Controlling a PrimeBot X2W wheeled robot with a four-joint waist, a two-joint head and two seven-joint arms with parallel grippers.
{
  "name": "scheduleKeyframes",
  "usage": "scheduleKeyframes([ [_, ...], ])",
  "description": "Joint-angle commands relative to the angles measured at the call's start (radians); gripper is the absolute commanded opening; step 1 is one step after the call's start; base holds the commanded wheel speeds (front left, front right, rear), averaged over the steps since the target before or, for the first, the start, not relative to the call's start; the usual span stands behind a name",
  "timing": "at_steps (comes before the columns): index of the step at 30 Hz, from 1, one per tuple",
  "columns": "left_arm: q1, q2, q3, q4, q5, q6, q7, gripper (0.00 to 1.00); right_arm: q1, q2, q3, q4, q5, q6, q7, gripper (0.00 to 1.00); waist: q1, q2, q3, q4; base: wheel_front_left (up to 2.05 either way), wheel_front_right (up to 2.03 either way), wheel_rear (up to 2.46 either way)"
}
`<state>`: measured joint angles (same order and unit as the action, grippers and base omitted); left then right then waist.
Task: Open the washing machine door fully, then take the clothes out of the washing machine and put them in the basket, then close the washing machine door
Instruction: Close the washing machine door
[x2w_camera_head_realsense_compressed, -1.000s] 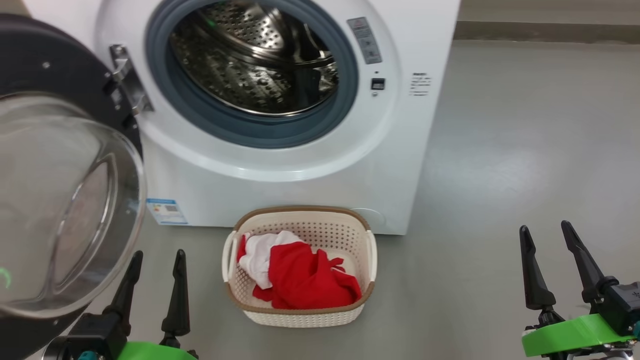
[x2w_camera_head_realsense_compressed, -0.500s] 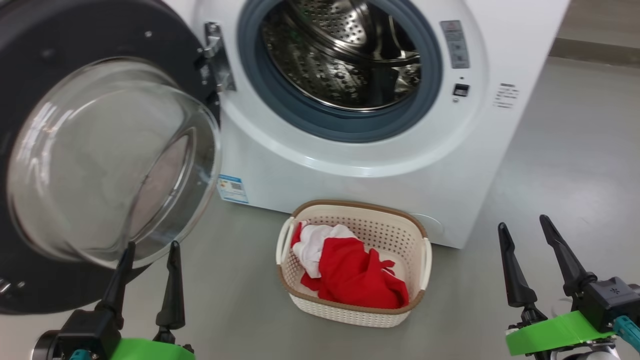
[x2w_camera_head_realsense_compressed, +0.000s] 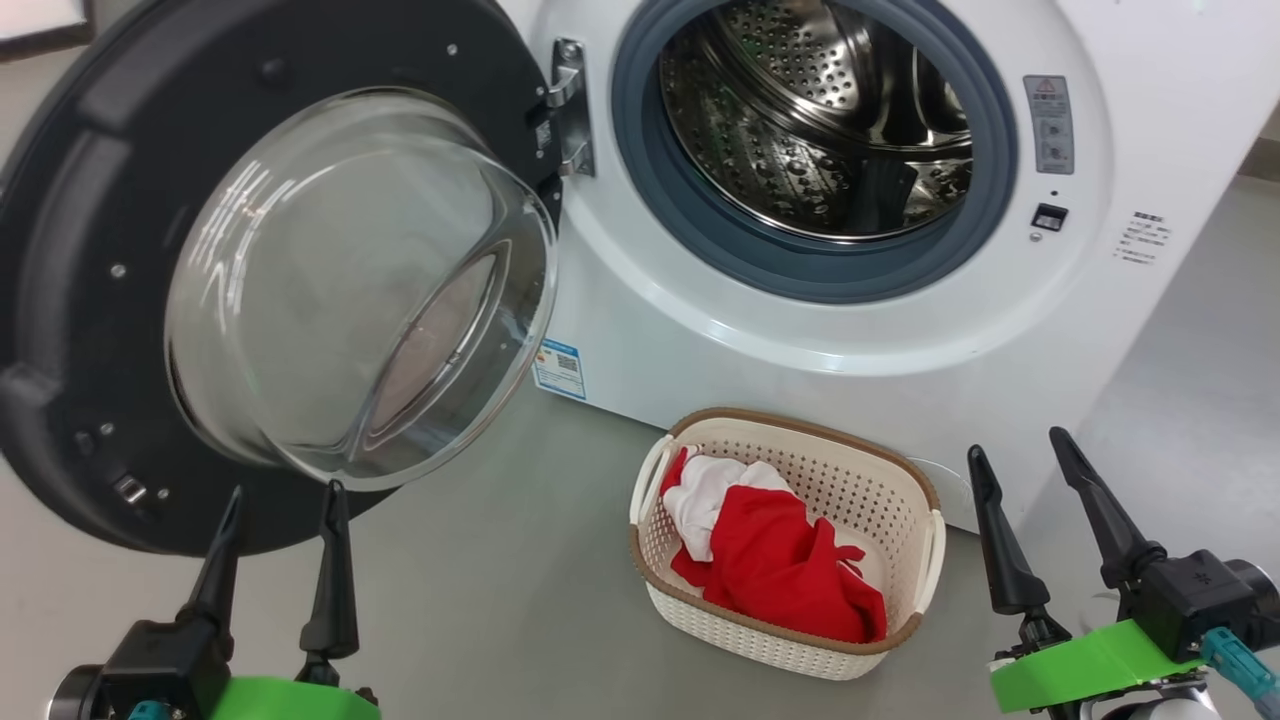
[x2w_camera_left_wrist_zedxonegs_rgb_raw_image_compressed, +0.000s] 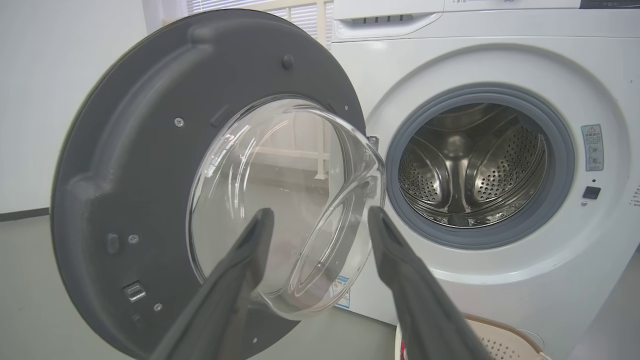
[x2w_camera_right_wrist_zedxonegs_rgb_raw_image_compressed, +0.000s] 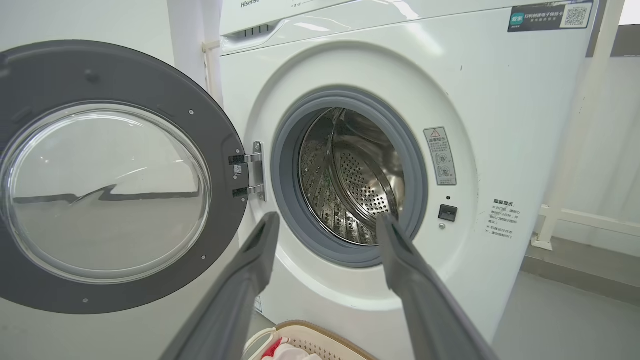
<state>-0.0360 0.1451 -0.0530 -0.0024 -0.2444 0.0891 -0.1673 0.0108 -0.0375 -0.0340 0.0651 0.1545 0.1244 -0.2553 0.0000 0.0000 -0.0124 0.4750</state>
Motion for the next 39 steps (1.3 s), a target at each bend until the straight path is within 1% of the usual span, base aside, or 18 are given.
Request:
scheduleKeyframes([
  [1,-0.011,0.023,0.039,-0.030,0.006,0.009,0.005,1.00,-0.054,-0.013,0.028,-0.020,0.004,0.006,-0.006,1.00,0.0000,0.0000,-0.003,0.013,0.00,0.00,0.00],
  [9,-0.007,0.030,0.039,-0.039,0.004,0.014,-0.003,1.00,-0.058,-0.013,0.041,-0.012,0.008,0.006,-0.006,1.00,0.0000,0.0000,-0.002,0.020,0.00,0.00,0.00],
  [10,-0.007,0.033,0.039,-0.042,0.006,0.014,-0.007,0.91,-0.059,-0.013,0.043,-0.011,0.009,0.006,-0.006,1.00,0.0000,0.0000,-0.002,0.020,0.00,0.00,0.00],
  [11,-0.008,0.036,0.039,-0.044,0.010,0.015,-0.012,0.22,-0.059,-0.013,0.044,-0.011,0.010,0.006,-0.006,1.00,0.0000,0.0000,-0.001,0.019,0.00,0.00,0.00],
  [12,-0.009,0.037,0.039,-0.045,0.010,0.016,-0.014,0.00,-0.060,-0.013,0.045,-0.010,0.011,0.006,-0.006,1.00,0.0000,0.0000,-0.001,0.018,0.00,0.00,0.00],
  [17,-0.057,0.037,0.079,-0.082,-0.018,0.023,-0.050,0.00,-0.056,-0.013,0.041,-0.006,0.013,0.006,-0.006,1.00,0.0000,0.0000,-0.002,0.016,0.00,0.00,0.00],
  [21,-0.151,0.048,0.134,-0.103,-0.074,0.011,-0.068,0.00,-0.047,-0.013,0.033,-0.005,0.010,0.006,-0.006,1.00,0.0000,0.0000,-0.003,0.019,0.00,0.00,0.00],
  [24,-0.243,0.061,0.194,-0.079,-0.141,0.001,-0.073,0.00,-0.044,-0.013,0.034,-0.005,0.004,0.006,-0.006,1.00,0.0000,0.0000,0.000,0.018,0.00,0.00,0.00],
  [25,-0.311,0.069,0.242,-0.044,-0.202,-0.007,-0.074,0.00,-0.044,-0.013,0.034,-0.004,-0.001,0.006,-0.006,1.00,0.0000,0.0000,0.001,0.014,0.00,0.00,0.00],
  [26,-0.343,0.076,0.262,-0.023,-0.226,-0.010,-0.072,0.00,-0.045,-0.013,0.034,-0.003,-0.003,0.006,-0.006,1.00,0.0000,0.0000,0.002,0.012,0.00,0.00,0.00],
  [28,-0.409,0.097,0.295,0.021,-0.261,-0.014,-0.070,0.00,-0.047,-0.013,0.033,-0.002,-0.008,0.006,-0.006,1.00,0.0000,0.0000,0.005,0.007,0.00,0.00,0.00],
  [29,-0.409,0.097,0.295,0.021,-0.261,-0.014,-0.070,0.00,-0.047,-0.013,0.033,-0.002,-0.008,0.006,-0.006,1.00,0.0000,0.0000,0.005,0.007,0.00,0.00,0.00],
  [31,-0.482,0.111,0.325,0.086,-0.310,-0.021,-0.061,0.00,-0.047,-0.013,0.030,0.001,-0.013,0.006,-0.006,1.00,0.0000,0.0000,0.006,0.005,0.00,0.00,0.00],
  [34,-0.601,0.128,0.378,0.222,-0.400,-0.029,-0.036,0.00,-0.048,-0.013,0.028,0.002,-0.019,0.006,-0.006,1.00,0.0000,0.0000,0.009,0.001,0.00,0.00,0.00],
  [37,-0.725,0.135,0.429,0.391,-0.495,-0.014,0.017,0.00,-0.045,-0.013,0.025,0.003,-0.029,0.006,-0.006,1.00,0.0000,0.0000,0.012,0.001,0.00,0.00,0.00],
  [39,-0.805,0.140,0.458,0.506,-0.547,0.004,0.052,0.00,-0.045,-0.013,0.024,0.006,-0.034,0.006,-0.006,1.00,0.0000,0.0000,0.014,0.003,0.00,0.00,0.00],
])
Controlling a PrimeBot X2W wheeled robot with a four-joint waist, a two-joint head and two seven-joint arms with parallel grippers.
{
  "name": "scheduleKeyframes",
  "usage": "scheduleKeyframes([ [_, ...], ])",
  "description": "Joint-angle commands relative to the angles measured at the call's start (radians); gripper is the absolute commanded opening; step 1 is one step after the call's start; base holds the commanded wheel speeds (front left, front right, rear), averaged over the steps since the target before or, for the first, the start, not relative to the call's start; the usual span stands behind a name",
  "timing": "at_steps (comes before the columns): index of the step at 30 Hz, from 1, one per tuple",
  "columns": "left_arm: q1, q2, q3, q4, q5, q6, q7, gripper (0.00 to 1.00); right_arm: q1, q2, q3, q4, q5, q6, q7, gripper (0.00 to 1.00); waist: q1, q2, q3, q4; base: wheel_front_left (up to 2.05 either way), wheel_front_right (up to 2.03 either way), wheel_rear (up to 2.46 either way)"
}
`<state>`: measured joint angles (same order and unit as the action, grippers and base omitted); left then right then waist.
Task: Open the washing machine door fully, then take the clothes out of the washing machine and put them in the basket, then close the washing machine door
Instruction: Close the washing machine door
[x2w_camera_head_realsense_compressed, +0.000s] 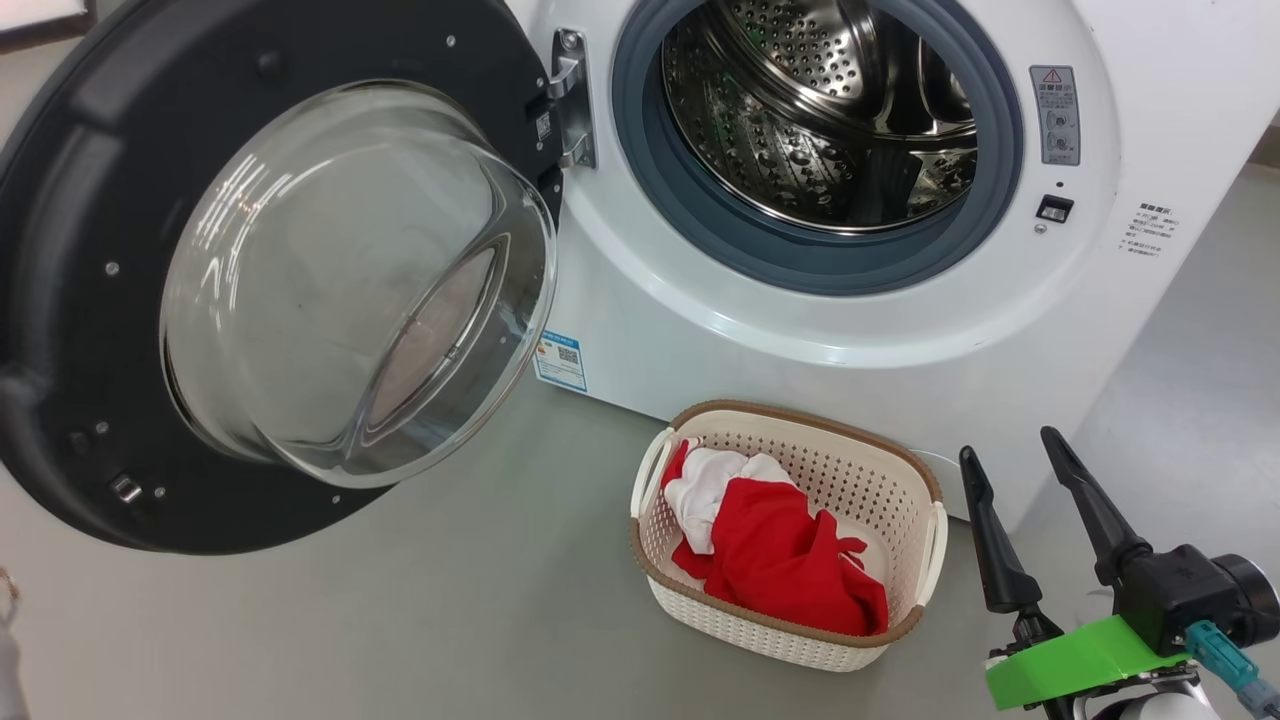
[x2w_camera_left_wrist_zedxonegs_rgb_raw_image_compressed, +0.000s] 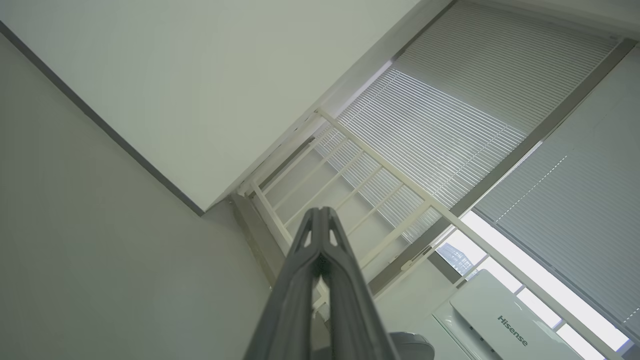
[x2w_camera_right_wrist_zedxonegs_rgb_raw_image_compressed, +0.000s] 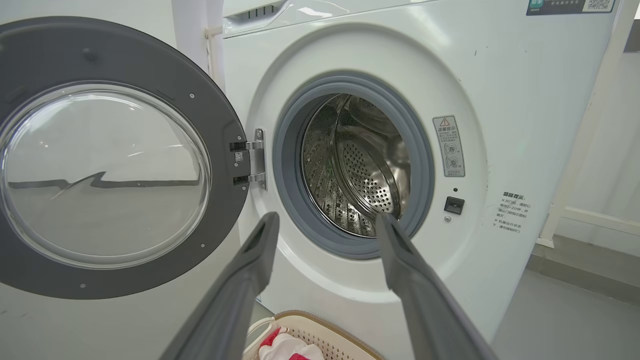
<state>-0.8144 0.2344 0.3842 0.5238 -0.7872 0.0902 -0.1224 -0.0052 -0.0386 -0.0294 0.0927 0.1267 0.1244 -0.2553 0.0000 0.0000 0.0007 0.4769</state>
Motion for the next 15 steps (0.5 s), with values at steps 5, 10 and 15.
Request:
scheduleKeyframes([
  [5,-0.167,0.085,0.082,0.239,-0.083,0.071,0.074,0.00,-0.035,-0.012,0.030,-0.018,-0.016,0.006,-0.006,1.00,0.0000,0.0000,0.008,-0.007,0.00,0.00,0.00],
  [10,-0.240,0.121,0.106,0.419,-0.139,0.078,0.178,0.00,-0.047,-0.012,0.050,-0.009,-0.028,0.006,-0.006,1.00,0.0000,0.0000,0.019,-0.031,0.00,0.00,0.00],
  [15,-0.256,0.160,0.079,0.549,-0.151,0.025,0.310,0.00,-0.060,-0.012,0.063,-0.009,-0.040,0.006,0.000,1.00,0.0000,0.0000,0.028,-0.064,0.00,0.00,0.00],
])
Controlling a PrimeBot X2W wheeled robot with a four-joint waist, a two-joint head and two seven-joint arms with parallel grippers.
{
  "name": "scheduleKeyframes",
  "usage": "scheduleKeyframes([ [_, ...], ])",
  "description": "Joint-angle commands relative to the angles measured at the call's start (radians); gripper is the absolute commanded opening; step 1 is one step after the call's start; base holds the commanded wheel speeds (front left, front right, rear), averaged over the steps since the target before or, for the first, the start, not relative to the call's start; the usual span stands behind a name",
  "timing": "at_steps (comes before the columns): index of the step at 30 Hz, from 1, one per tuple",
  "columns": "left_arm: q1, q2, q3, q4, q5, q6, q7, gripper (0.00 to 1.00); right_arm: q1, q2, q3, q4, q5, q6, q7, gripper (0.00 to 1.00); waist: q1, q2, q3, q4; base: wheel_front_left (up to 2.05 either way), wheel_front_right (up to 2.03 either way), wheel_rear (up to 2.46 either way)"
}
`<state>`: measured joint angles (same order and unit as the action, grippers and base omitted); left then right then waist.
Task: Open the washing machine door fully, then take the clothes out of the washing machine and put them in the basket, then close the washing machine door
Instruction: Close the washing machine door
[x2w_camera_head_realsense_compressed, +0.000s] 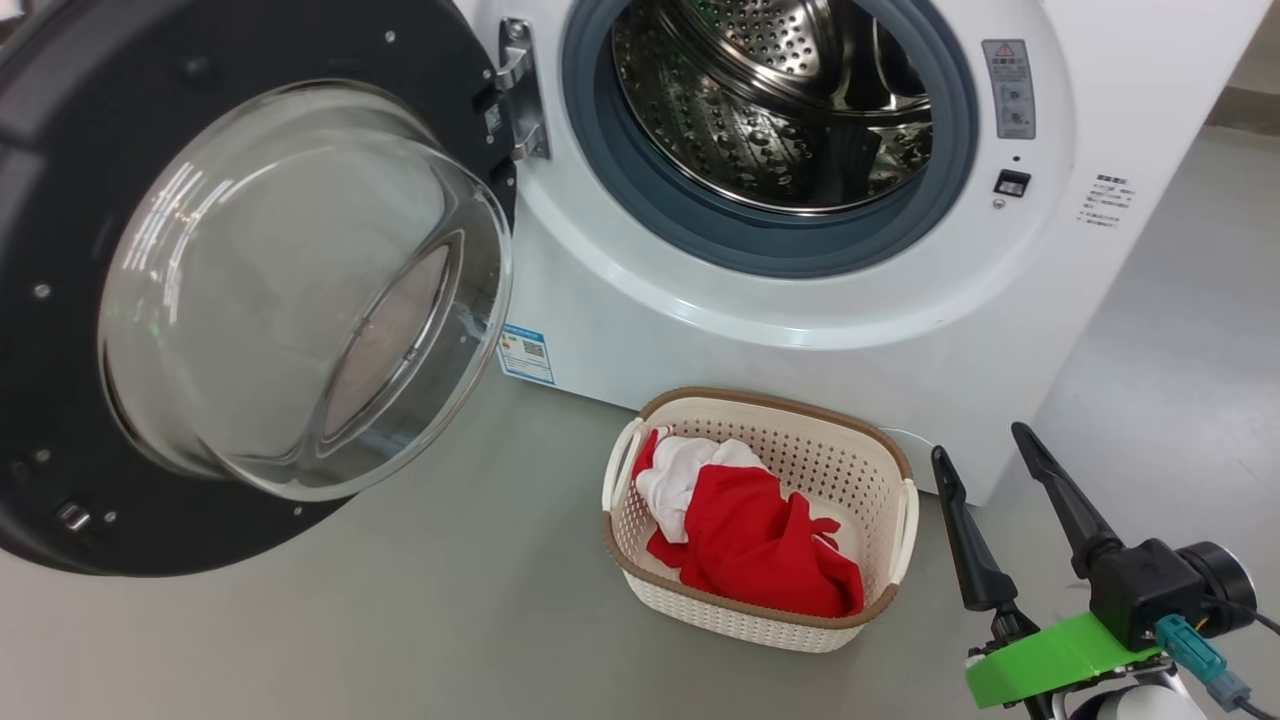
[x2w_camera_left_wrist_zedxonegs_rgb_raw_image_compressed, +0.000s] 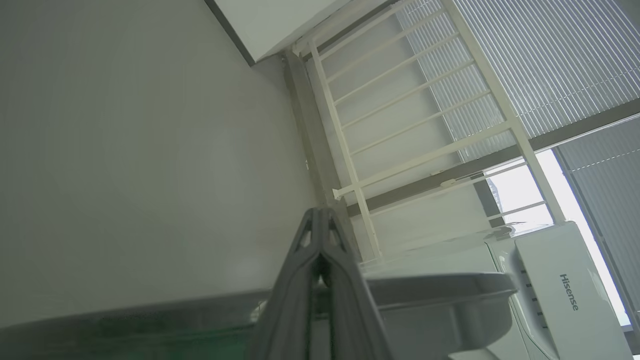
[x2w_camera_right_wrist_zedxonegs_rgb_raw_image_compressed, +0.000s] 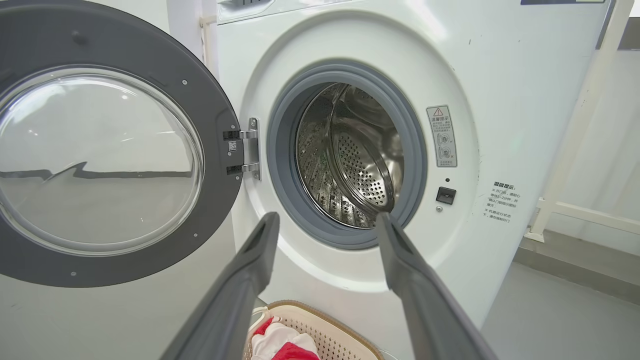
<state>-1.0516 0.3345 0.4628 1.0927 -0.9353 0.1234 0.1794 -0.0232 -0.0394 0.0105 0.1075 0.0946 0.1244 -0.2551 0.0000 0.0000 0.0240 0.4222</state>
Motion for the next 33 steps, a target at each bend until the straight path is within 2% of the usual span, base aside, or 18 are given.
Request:
scheduleKeyframes([
  [1,-0.018,0.064,-0.004,-0.007,-0.002,-0.013,0.019,0.00,-0.041,-0.011,0.023,-0.025,-0.009,0.006,0.000,1.00,0.0000,0.0000,0.006,-0.012,0.00,0.00,0.00],
  [10,-0.007,0.094,-0.011,0.085,-0.028,-0.082,0.152,0.00,-0.028,-0.011,0.009,-0.036,-0.013,0.006,0.001,1.00,0.0000,0.0000,0.009,-0.020,0.00,0.00,0.00],
  [19,-0.006,0.077,0.000,0.121,-0.071,-0.151,0.253,0.00,-0.023,-0.011,0.014,-0.037,-0.008,0.006,0.000,1.00,0.0000,0.0000,0.009,0.004,0.00,0.00,0.00],
  [25,0.001,0.051,0.015,0.119,-0.115,-0.217,0.324,0.00,-0.019,-0.011,0.016,-0.033,-0.001,0.006,-0.001,1.00,0.0000,0.0000,0.008,0.020,0.00,0.00,0.00],
  [33,0.037,0.022,0.037,0.093,-0.177,-0.248,0.424,0.00,-0.020,-0.011,0.017,-0.027,0.009,0.006,-0.003,1.00,0.0000,0.0000,0.007,0.032,0.00,0.00,0.00],
])
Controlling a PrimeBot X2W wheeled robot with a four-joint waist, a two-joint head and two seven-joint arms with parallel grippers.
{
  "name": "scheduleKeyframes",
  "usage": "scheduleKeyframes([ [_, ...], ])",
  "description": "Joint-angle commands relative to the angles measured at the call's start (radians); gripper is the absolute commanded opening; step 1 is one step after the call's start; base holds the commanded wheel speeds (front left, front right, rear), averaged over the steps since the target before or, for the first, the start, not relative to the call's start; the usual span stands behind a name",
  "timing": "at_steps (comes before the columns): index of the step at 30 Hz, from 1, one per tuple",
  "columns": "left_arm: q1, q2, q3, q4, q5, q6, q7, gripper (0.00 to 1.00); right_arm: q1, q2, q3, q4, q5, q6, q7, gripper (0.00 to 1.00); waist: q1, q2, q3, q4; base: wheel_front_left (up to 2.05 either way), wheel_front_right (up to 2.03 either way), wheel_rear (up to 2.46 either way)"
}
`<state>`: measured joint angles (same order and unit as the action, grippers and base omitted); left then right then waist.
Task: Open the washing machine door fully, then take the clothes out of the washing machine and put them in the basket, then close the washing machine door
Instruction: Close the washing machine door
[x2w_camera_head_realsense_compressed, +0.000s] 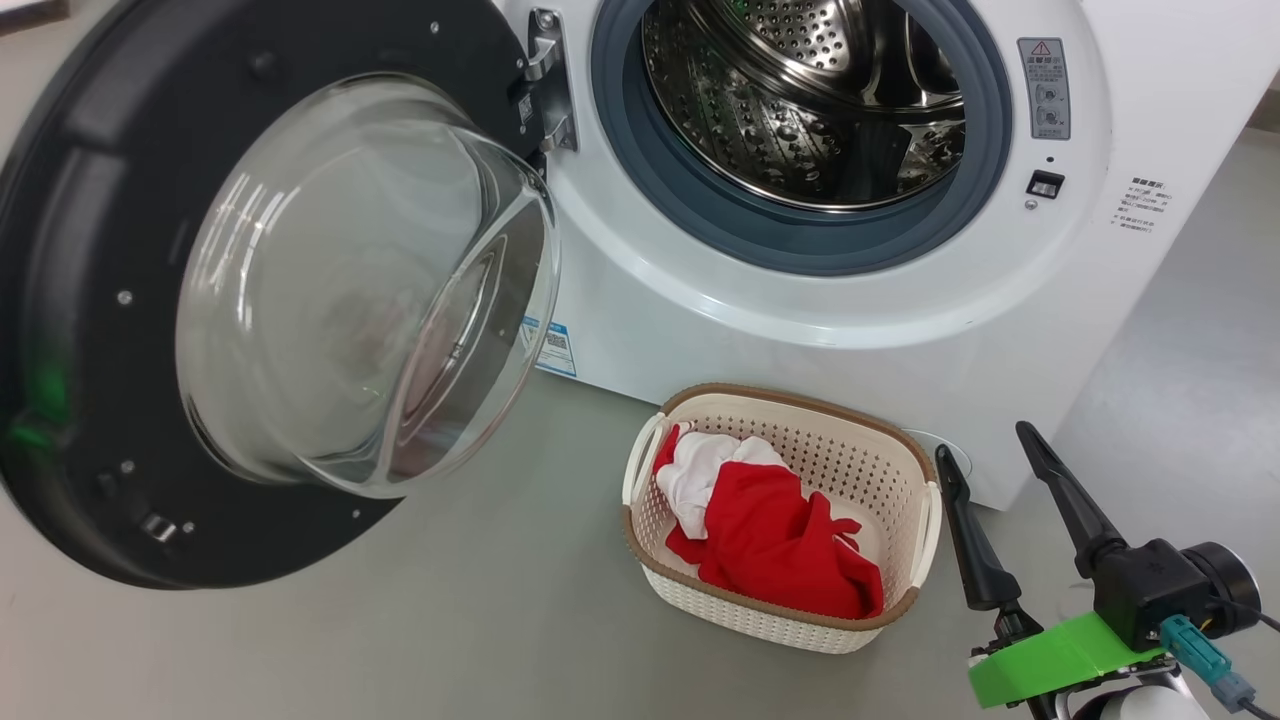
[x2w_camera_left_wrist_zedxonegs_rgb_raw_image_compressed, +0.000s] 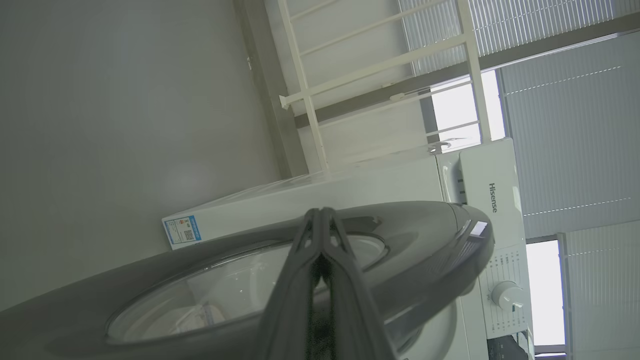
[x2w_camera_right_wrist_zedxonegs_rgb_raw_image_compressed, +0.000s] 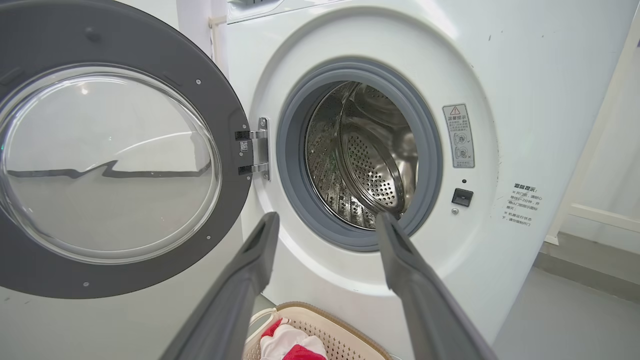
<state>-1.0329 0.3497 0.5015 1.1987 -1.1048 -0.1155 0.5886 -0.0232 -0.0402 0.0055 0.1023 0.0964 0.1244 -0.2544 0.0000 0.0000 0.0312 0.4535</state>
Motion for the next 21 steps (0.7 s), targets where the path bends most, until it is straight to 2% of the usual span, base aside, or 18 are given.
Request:
scheduleKeyframes([
  [1,0.025,0.002,0.005,-0.021,-0.020,-0.011,0.030,0.00,-0.019,-0.010,0.023,-0.021,0.008,0.006,-0.004,1.00,0.0000,0.0000,0.000,0.001,0.00,0.00,0.00],
  [9,0.088,-0.026,0.028,-0.106,-0.082,-0.015,0.103,0.00,-0.023,-0.010,0.030,-0.014,0.029,0.006,-0.006,1.00,0.0000,0.0000,-0.003,0.005,0.00,0.00,0.00],
  [21,0.215,-0.104,0.027,-0.311,-0.155,-0.015,0.238,0.00,-0.036,-0.010,0.047,-0.008,0.067,0.006,-0.007,1.00,0.0000,0.0000,-0.014,-0.008,0.00,0.00,0.00],
])
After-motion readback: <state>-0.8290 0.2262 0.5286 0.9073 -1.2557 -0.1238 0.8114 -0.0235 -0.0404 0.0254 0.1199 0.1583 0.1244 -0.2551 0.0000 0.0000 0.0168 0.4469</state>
